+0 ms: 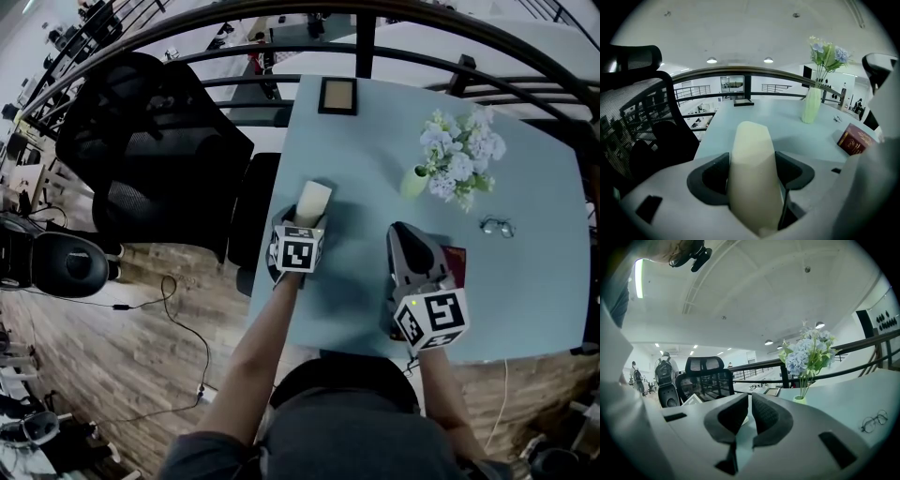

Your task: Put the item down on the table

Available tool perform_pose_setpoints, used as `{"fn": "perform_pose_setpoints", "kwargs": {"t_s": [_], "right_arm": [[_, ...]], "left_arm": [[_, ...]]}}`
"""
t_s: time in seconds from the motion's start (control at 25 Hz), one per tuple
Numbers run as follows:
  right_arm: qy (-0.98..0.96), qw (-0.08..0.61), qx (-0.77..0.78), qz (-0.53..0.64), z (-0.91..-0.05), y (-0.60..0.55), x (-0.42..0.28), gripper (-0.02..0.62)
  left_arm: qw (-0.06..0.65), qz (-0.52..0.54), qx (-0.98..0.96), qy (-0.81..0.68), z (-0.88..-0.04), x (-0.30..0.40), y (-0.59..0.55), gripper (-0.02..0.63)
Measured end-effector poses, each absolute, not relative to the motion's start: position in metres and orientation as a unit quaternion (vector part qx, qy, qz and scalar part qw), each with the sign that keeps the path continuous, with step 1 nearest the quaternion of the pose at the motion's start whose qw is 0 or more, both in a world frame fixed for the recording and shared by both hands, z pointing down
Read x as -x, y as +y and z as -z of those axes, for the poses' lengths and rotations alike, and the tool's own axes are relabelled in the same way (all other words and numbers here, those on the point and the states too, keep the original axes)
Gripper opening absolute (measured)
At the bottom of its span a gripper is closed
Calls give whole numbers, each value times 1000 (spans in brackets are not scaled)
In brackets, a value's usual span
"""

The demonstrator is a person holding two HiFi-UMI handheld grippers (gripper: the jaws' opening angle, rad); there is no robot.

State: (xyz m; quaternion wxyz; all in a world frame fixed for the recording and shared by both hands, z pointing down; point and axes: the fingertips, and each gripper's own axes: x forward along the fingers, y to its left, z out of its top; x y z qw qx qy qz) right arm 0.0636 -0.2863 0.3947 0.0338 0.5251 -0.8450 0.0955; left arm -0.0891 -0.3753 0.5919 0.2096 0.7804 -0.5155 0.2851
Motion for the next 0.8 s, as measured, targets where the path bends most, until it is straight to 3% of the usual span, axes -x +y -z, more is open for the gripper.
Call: {"fn": "perform_pose_setpoints", "kwargs": {"t_s": [0.8], "right_arm": [[-847,28,-523,-96,-390,-288,-57,23]], "left_arm": [[234,-300,-778,-500,-598,87,-380,320]]}}
